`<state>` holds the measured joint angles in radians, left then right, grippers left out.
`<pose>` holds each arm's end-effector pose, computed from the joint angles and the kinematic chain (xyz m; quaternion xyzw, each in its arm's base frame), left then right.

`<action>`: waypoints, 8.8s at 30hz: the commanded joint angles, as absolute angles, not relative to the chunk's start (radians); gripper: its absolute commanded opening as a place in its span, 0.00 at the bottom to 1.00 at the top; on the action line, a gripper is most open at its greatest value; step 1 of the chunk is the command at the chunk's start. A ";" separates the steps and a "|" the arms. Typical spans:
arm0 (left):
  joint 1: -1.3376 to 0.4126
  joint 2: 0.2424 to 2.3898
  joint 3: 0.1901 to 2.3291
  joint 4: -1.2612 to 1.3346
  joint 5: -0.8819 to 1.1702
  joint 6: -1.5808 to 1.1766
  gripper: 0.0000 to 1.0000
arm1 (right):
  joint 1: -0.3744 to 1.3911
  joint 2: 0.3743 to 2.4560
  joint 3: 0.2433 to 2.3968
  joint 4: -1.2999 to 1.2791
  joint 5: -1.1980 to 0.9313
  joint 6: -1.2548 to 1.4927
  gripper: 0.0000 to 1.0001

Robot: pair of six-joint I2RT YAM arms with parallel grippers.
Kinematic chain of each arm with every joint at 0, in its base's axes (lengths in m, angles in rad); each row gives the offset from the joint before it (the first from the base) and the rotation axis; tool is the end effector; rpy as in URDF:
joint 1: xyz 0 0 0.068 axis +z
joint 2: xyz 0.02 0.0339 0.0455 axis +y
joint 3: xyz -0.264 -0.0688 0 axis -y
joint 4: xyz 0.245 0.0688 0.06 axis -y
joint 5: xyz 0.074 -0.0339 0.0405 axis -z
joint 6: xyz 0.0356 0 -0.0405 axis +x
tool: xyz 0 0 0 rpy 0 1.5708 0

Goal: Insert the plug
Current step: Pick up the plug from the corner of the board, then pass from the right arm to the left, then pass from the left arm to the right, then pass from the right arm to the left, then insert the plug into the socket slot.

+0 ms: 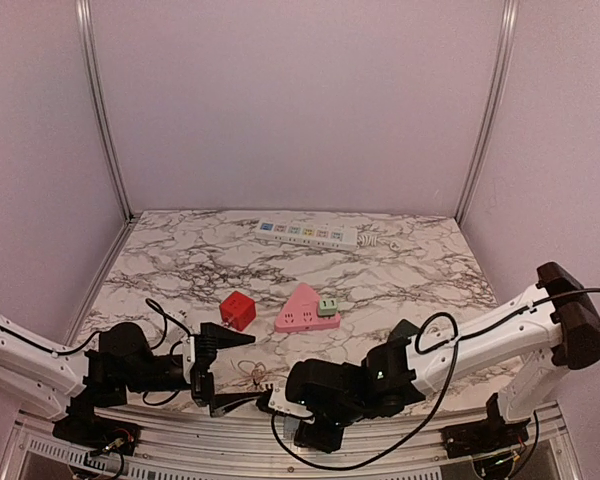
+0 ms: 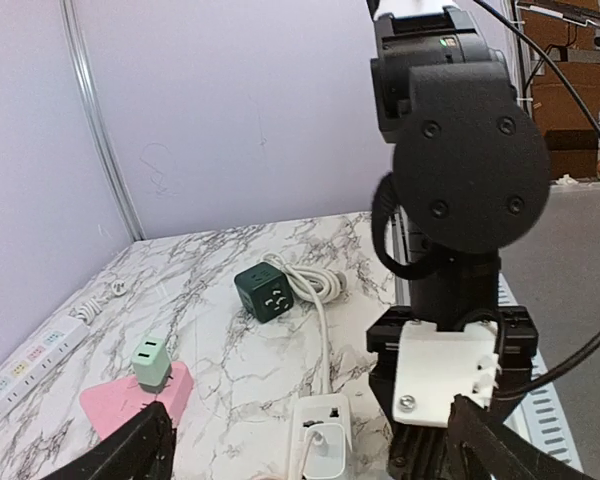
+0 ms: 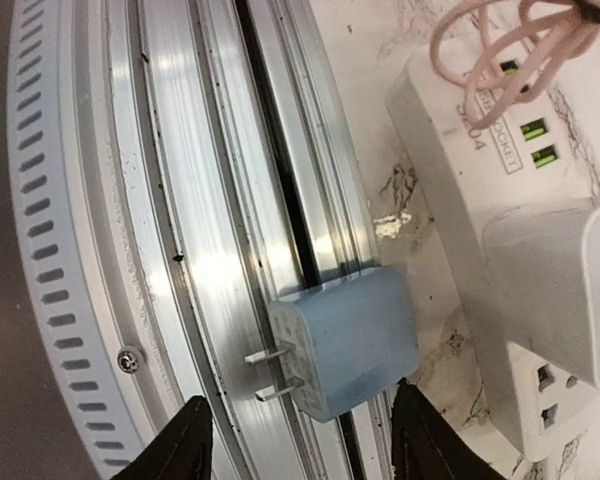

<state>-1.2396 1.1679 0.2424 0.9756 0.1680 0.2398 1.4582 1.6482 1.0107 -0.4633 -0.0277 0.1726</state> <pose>0.0661 -0.2107 0.2022 0.5078 0.4663 -0.3968 0.6060 0.0353 0.3207 0.1814 -0.5855 0.7764 0.1787 0.1498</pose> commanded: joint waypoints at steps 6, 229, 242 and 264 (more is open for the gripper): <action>-1.202 1.083 0.167 1.134 0.040 0.175 0.99 | 1.543 1.745 1.080 -0.410 0.282 0.089 0.54; -1.210 1.259 0.361 0.893 0.432 0.151 0.62 | 1.437 1.333 0.928 -0.106 0.030 -0.164 0.00; -1.210 1.268 0.365 0.893 0.434 0.151 0.23 | 1.437 1.346 0.938 -0.120 0.018 -0.164 0.00; -1.210 1.288 0.542 0.492 -0.110 0.279 0.00 | 1.441 1.073 0.656 -0.068 0.574 0.278 0.98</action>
<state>-1.2083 1.2648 0.3992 0.7101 0.1116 0.2333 1.4384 1.0733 0.6960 -0.1043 0.4221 0.0864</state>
